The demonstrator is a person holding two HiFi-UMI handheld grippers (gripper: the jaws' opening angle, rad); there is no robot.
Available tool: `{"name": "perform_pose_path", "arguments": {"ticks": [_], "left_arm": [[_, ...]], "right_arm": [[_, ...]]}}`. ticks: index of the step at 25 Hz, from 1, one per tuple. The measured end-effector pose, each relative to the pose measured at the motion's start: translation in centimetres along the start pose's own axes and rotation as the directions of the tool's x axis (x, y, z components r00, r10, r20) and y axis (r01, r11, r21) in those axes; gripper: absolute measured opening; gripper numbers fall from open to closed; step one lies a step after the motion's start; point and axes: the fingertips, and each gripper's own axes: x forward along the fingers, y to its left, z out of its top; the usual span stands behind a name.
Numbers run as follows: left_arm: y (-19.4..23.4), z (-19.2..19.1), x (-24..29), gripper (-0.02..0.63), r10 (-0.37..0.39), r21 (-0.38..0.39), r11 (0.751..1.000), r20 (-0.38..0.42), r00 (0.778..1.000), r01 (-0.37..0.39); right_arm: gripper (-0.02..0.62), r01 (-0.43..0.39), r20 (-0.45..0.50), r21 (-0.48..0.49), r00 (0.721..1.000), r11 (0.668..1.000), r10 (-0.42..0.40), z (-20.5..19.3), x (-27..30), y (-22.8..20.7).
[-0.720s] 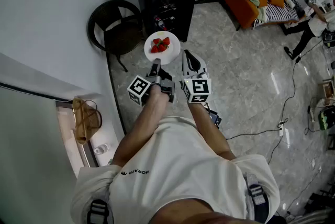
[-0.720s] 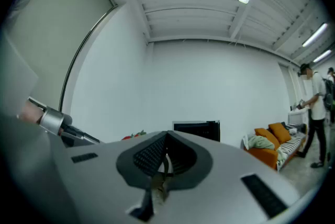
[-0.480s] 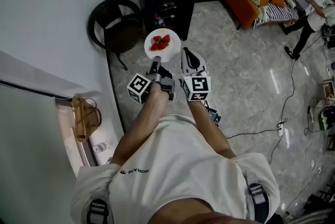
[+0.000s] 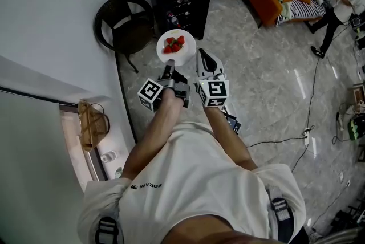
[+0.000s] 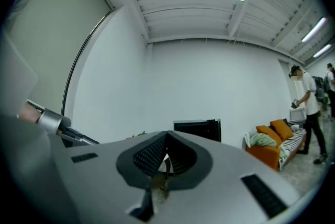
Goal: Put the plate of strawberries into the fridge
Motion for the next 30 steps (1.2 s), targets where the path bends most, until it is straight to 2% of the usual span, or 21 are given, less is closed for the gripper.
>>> {"name": "perform_pose_path", "arguments": {"ticks": [3, 8, 17, 21, 30], "left_arm": [[0.3, 0.2, 0.2, 0.011, 0.004, -0.001, 1.0, -0.002, 1.0, -0.004], [-0.2, -4.4, -1.0, 0.01, 0.004, 0.028, 1.0, 0.011, 1.0, -0.004], [0.1, -7.9, -2.7, 0.011, 0.0, 0.04, 0.999, 0.047, 0.999, -0.002], [1.4, -8.4, -2.7, 0.011, 0.024, 0.018, 1.0, 0.063, 0.998, -0.025], [2.3, -9.9, -1.1, 0.011, 0.025, 0.01, 1.0, 0.07, 0.997, -0.025]], "right_arm": [[0.014, -0.002, -0.002, 0.002, 1.0, 1.0, 0.002, -0.2, 0.6, 0.2], [0.014, -0.026, 0.012, 0.009, 1.0, 1.0, 0.026, 0.5, -3.1, -2.6], [0.012, -0.069, 0.014, 0.025, 0.998, 0.997, 0.069, -0.4, -6.3, -4.5], [0.014, -0.074, 0.01, 0.026, 0.997, 0.997, 0.074, -0.8, -6.6, -5.6], [0.014, -0.09, -0.006, 0.02, 0.996, 0.996, 0.09, -1.7, -6.2, -7.3]]}}
